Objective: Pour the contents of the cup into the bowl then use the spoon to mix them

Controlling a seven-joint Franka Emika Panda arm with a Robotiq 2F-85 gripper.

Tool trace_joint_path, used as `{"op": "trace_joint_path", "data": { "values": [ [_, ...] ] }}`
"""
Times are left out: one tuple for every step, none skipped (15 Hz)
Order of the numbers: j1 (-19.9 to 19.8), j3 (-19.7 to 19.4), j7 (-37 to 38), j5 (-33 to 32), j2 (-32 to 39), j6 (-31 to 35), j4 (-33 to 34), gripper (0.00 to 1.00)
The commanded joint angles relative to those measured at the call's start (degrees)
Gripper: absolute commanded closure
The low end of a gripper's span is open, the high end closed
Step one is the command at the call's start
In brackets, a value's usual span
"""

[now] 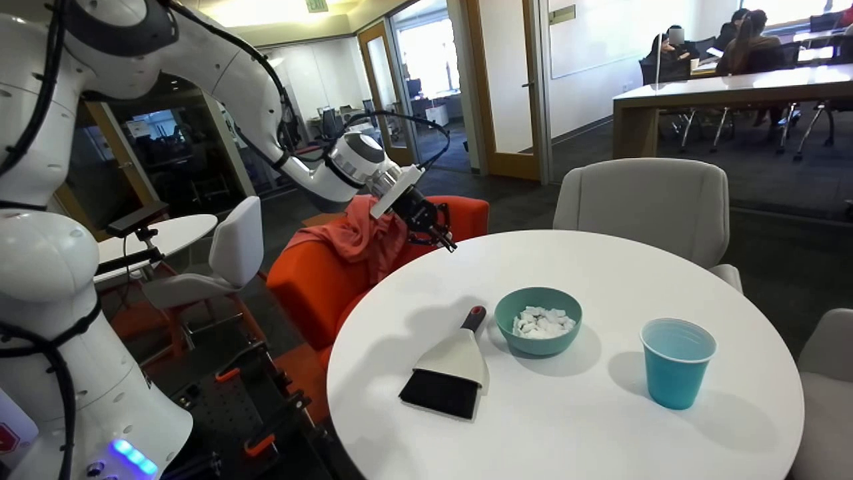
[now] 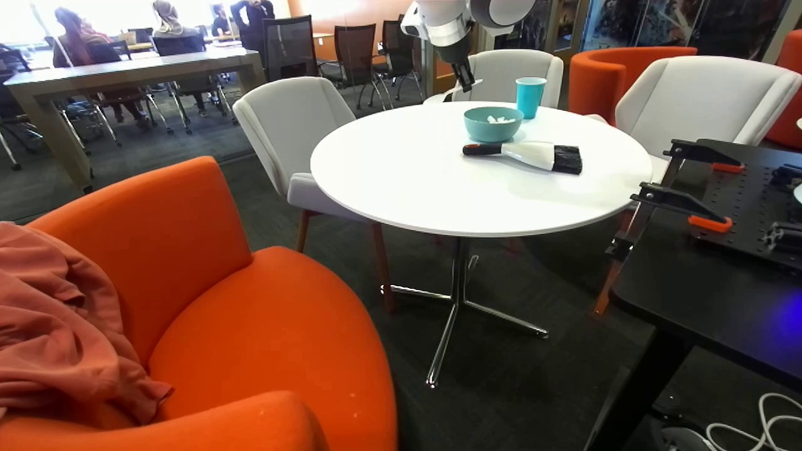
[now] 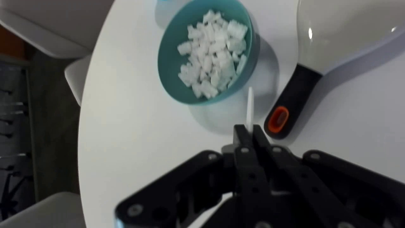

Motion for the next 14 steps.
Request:
{"op": "trace_joint_path", "data": {
  "values": [
    [1.8,-0.9,-0.8,0.5,0.6,-13.6,2.5,0.96],
    [2.0,-0.9,-1.3,0.8,0.7,-17.7,3.1,0.96],
    [1.9,-0.8,-2.1,1.0,0.8,-21.7,3.6,0.96],
    [1.8,-0.6,-3.1,1.3,0.9,-25.6,4.2,0.96],
    [1.5,-0.5,-4.5,1.5,1.1,-29.3,4.8,0.96],
    [1.2,-0.4,-6.4,1.7,1.1,-32.9,5.5,0.96],
    [-7.1,8.2,-5.3,-3.6,-1.0,-39.0,7.0,0.96],
    [-8.8,10.0,-6.3,-4.9,-0.7,-43.4,8.1,0.96],
    [-12.8,14.3,-6.7,-7.2,-0.5,-47.6,9.5,0.96],
    [-16.3,17.8,-6.8,-8.2,0.1,-49.0,10.8,0.96],
    [-17.9,21.0,-3.0,-10.0,-1.5,-48.2,8.7,0.95],
    [-20.1,22.9,-3.6,-10.4,-1.1,-49.3,9.6,0.95],
    [-21.4,23.7,-3.8,-10.6,-0.9,-49.5,10.1,0.95],
    [-22.0,23.8,-4.0,-10.7,-0.8,-49.5,10.3,0.95]
  ]
}}
